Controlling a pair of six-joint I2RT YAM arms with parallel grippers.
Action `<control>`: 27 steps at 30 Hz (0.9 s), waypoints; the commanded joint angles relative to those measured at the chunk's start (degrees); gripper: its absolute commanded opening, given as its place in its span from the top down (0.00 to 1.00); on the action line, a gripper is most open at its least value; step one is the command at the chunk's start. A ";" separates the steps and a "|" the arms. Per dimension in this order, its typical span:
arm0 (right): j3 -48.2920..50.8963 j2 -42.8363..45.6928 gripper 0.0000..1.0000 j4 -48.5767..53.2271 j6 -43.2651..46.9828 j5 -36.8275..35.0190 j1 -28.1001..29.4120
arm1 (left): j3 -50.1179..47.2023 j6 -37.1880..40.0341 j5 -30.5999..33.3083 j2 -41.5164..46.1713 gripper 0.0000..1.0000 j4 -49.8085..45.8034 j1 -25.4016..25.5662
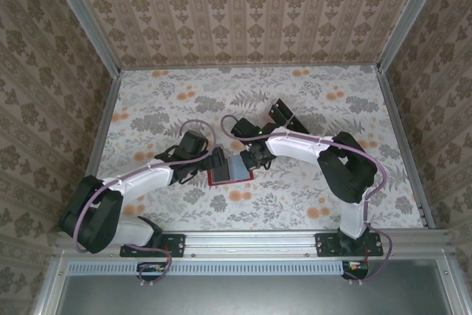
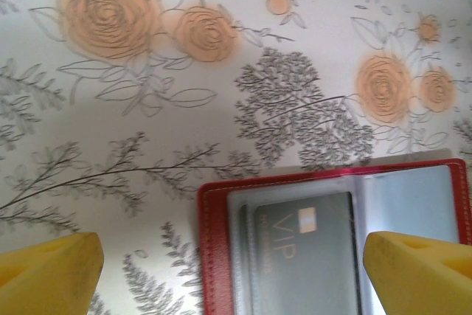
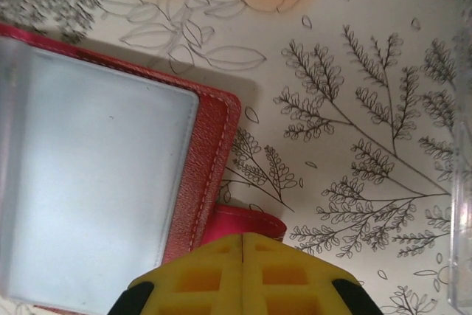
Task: Put the credit cards into the card holder
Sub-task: Close the card holder at the center of the table.
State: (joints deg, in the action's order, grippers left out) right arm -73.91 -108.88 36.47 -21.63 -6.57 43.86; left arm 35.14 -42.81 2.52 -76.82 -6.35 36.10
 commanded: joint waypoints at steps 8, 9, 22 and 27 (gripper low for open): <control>5.78 3.00 1.00 -5.48 -4.38 6.63 -2.31 | 0.20 -1.99 -1.32 -4.03 0.00 6.98 2.22; 5.95 3.06 1.00 -5.51 -4.54 7.00 -2.38 | 0.21 -2.09 -1.21 -4.33 0.00 7.22 2.30; 7.47 3.33 1.00 -9.01 -5.79 10.10 -2.99 | -0.04 -2.46 -2.52 -9.41 0.00 12.19 3.33; 7.97 2.98 1.00 -10.07 -6.34 11.42 -3.18 | -0.37 -2.69 -3.09 -9.26 0.00 14.21 3.89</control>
State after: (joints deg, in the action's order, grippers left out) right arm -67.31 -106.80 27.29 -26.83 2.46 40.80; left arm 35.11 -44.25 1.93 -85.03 3.99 39.03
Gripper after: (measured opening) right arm 0.068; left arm 0.997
